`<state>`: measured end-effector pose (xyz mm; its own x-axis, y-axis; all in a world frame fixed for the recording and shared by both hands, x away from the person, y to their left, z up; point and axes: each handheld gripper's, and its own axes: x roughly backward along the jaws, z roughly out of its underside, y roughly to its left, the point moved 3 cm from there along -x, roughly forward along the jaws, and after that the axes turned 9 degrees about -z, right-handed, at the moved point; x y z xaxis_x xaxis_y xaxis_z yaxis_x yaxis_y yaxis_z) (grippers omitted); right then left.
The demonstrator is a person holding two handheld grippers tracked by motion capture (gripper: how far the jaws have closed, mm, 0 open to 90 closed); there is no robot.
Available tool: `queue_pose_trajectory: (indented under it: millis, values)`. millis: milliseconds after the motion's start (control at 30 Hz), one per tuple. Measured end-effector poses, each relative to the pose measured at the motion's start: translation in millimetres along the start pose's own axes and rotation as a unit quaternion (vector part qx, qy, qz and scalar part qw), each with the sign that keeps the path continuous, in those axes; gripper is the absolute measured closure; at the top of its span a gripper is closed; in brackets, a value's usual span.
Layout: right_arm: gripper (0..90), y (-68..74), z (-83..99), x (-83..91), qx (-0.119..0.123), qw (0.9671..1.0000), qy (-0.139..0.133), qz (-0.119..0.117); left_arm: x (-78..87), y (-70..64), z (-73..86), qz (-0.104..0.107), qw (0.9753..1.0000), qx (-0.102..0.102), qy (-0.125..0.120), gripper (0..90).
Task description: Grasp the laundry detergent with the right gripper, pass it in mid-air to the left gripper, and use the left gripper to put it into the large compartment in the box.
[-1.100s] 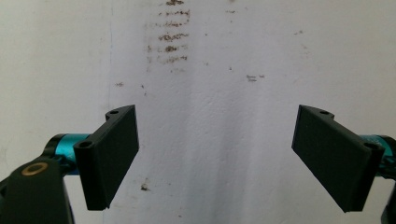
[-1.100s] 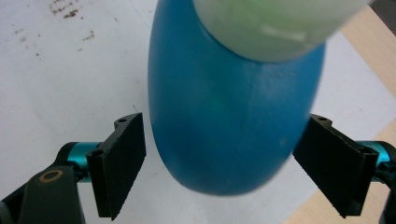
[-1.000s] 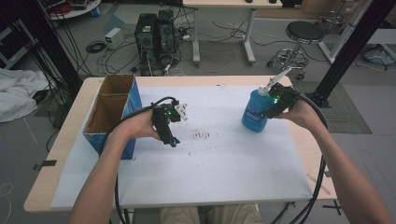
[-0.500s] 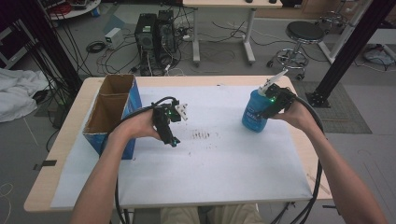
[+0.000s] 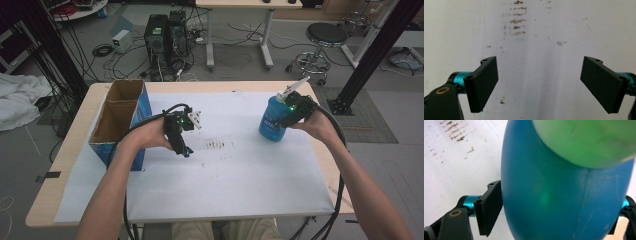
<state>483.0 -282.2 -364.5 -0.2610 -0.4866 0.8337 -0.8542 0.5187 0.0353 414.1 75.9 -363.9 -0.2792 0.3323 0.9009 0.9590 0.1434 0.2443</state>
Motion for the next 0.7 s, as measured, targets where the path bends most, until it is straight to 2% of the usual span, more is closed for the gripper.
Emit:
queue_pose_trajectory:
  millis: [33,300,700]
  values:
    - [23.7,0.1,0.2,0.1,0.003,1.0,0.0,-0.001,0.1,0.1,-0.2,-0.001,1.0,-0.001,-0.001,14.9]
    - [24.6,0.1,1.2,-0.8,-0.001,1.0,-0.007,-0.002,0.5,-0.1,0.0,-0.002,1.0,0.001,-0.002,14.9]
    - [31.4,0.3,2.9,1.9,-0.006,0.9998,-0.016,-0.005,0.6,-0.5,-1.3,-0.001,1.0,0.001,-0.003,14.9]
